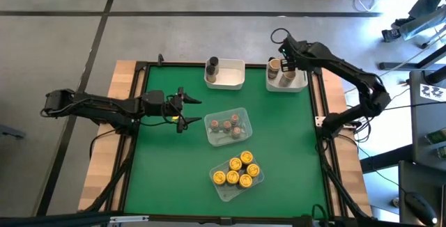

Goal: Sort spices by type
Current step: Put the brown seasoning bottle into the top right white bin

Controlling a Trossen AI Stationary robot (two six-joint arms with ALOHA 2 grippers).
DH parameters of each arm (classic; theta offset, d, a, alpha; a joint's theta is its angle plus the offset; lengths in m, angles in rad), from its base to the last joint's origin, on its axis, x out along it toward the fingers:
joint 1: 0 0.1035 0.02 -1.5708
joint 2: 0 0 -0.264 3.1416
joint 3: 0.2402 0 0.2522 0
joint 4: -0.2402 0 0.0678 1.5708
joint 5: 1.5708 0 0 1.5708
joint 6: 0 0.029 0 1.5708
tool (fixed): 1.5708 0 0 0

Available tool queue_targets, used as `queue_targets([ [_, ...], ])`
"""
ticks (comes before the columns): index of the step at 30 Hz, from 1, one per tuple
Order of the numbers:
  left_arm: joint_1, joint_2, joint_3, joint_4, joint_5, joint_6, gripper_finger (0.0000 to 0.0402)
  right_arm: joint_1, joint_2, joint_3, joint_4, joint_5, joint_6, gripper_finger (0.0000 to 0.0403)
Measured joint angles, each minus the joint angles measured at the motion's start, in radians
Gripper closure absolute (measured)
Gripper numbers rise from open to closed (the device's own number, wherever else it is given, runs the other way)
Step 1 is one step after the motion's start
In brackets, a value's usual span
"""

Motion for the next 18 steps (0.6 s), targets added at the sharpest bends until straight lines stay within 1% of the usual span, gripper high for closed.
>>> queue_targets([
  [10,0.0,0.0,0.0,-0.012,0.0,0.001,0.0088,-0.124,0.158,0.0,0.055,-0.142,-0.006,0.0121],
  [13,0.0,0.0,0.0,-0.022,0.0,0.001,0.0088,-0.138,0.194,0.002,0.072,-0.177,-0.006,0.0121],
  [18,0.0,0.0,0.0,-0.022,0.0,0.001,0.0088,-0.155,0.236,0.004,0.103,-0.201,-0.006,0.0121],
])
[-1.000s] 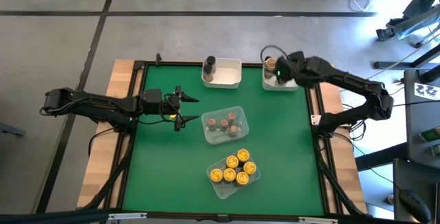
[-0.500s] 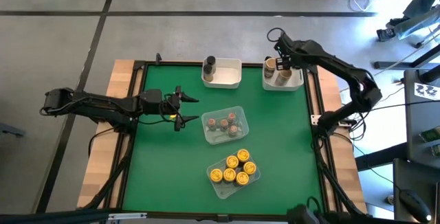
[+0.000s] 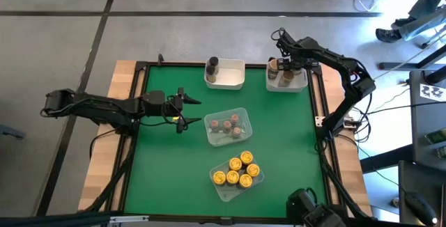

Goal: Sort spices by type
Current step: Put the brown seasoning bottle into the top right white bin, then adjust the brown seasoning bottle

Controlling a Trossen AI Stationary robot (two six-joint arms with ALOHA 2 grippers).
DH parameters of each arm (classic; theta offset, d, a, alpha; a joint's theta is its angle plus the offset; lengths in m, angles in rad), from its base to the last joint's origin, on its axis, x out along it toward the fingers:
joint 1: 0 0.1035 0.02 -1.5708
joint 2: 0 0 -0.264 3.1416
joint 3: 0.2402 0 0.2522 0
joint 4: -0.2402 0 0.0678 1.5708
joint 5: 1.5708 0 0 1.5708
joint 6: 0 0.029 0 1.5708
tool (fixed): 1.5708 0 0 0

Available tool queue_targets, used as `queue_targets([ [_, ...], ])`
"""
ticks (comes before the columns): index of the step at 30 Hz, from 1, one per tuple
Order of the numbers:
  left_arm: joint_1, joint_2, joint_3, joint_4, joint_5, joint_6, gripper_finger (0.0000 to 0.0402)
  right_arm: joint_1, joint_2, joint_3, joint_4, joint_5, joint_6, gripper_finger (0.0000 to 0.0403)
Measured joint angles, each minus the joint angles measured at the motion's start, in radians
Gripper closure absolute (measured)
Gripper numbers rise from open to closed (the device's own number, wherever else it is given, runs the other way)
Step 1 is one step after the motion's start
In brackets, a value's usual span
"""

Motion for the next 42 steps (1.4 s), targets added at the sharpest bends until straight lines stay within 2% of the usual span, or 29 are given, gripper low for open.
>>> queue_targets([
  [5,0.0,0.0,0.0,-0.002,0.0,0.008,0.0088,0.0,0.014,0.001,0.031,0.007,-0.012,0.0117],
  [12,0.0,0.0,0.0,-0.008,0.0,0.01,0.0088,0.001,0.018,-0.001,0.061,0.04,-0.02,0.0028],
  [16,0.0,0.0,0.0,-0.007,0.0,0.01,0.0088,0.002,0.018,-0.001,0.057,0.048,-0.026,0.0009],
  [22,0.0,0.0,0.0,-0.007,0.0,0.008,0.0088,0.003,-0.018,-0.007,0.033,0.045,-0.052,0.0019],
  [31,0.0,0.0,0.0,-0.006,0.0,0.007,0.0088,0.003,-0.144,-0.007,0.039,0.051,-0.095,0.0045],
  [36,0.0,0.0,0.0,-0.006,0.0,0.007,0.0088,0.004,-0.224,-0.006,0.014,-0.041,-0.119,0.0054],
  [42,0.0,0.0,0.0,-0.006,0.0,0.015,0.0088,0.094,-0.286,-0.005,-0.128,-0.125,-0.126,0.008],
])
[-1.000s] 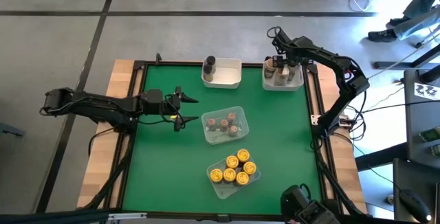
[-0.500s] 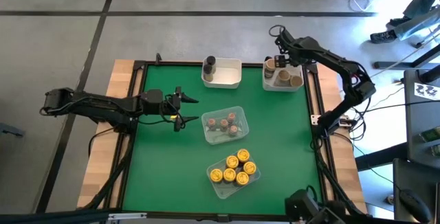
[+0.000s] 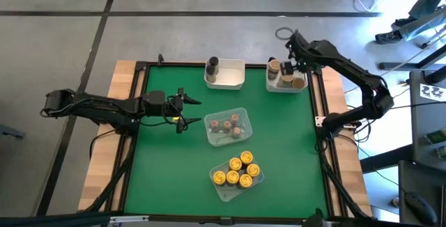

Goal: Sort spices by type
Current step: Adjust the brown seasoning bottle

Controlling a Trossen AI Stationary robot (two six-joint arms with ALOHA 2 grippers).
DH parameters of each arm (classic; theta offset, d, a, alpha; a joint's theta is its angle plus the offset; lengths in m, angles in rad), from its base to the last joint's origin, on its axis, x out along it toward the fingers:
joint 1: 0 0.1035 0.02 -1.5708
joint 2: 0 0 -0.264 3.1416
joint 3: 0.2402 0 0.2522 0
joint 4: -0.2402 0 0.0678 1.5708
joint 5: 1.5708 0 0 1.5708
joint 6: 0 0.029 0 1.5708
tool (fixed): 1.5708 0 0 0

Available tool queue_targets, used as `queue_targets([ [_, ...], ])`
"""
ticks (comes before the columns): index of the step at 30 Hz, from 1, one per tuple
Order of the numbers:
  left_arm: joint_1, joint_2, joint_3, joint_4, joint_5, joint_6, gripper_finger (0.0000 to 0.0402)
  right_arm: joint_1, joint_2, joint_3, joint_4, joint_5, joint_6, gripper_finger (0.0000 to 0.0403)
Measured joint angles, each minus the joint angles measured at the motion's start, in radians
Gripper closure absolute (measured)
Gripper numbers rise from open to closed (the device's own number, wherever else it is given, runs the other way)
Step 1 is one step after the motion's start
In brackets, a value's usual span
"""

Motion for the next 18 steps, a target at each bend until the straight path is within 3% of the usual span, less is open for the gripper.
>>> queue_targets([
  [6,0.0,0.0,0.0,-0.001,0.0,0.001,0.0088,0.133,-0.003,0.0,-0.163,0.096,0.082,0.0172],
  [11,0.0,0.0,0.0,0.0,0.0,0.0,0.0088,0.183,-0.003,-0.008,-0.151,0.163,0.129,0.0272],
  [18,0.0,0.0,0.0,-0.002,0.0,-0.007,0.0088,0.19,-0.003,-0.181,-0.071,0.159,0.145,0.0385],
])
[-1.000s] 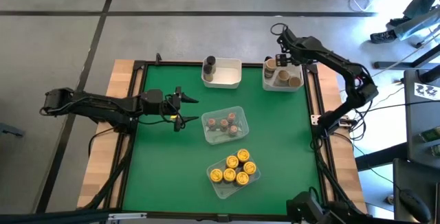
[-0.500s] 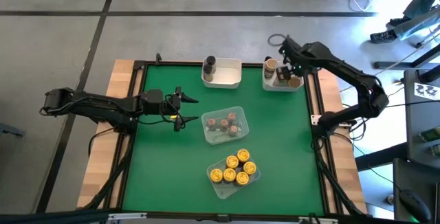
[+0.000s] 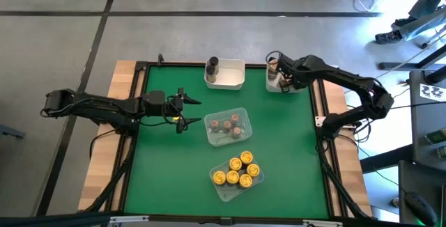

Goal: Sort spices by type
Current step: Adjust the brown seasoning bottle, then return to Home Position

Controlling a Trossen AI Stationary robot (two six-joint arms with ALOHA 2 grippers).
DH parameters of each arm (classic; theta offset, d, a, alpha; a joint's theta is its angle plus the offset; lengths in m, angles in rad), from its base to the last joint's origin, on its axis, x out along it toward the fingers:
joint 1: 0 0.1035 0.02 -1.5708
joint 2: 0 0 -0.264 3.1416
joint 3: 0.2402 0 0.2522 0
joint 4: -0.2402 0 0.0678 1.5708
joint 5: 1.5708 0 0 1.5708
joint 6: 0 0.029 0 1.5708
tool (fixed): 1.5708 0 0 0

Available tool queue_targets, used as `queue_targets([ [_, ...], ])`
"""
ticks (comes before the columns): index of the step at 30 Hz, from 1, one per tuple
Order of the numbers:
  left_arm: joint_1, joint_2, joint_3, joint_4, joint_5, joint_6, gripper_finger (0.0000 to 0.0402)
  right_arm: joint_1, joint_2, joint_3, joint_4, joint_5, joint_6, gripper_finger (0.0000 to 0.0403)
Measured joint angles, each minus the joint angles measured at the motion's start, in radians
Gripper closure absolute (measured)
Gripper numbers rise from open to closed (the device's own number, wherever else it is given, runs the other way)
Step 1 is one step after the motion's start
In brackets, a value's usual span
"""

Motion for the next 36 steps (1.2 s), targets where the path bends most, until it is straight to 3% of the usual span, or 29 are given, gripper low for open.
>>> queue_targets([
  [3,0.0,0.0,0.0,0.0,0.0,0.0,0.0088,0.0,0.0,-0.043,0.043,0.002,0.012,0.0396],
  [9,0.0,0.0,0.0,0.001,0.0,0.0,0.0088,-0.006,0.0,-0.064,0.142,0.038,-0.012,0.0373],
  [29,0.0,0.0,0.0,-0.001,0.0,-0.001,0.0088,-0.16,0.015,-0.065,0.317,0.129,-0.126,0.0371],
  [36,0.0,0.0,0.0,-0.004,0.0,-0.001,0.0088,-0.085,-0.026,-0.065,0.297,0.092,-0.176,0.0371],
])
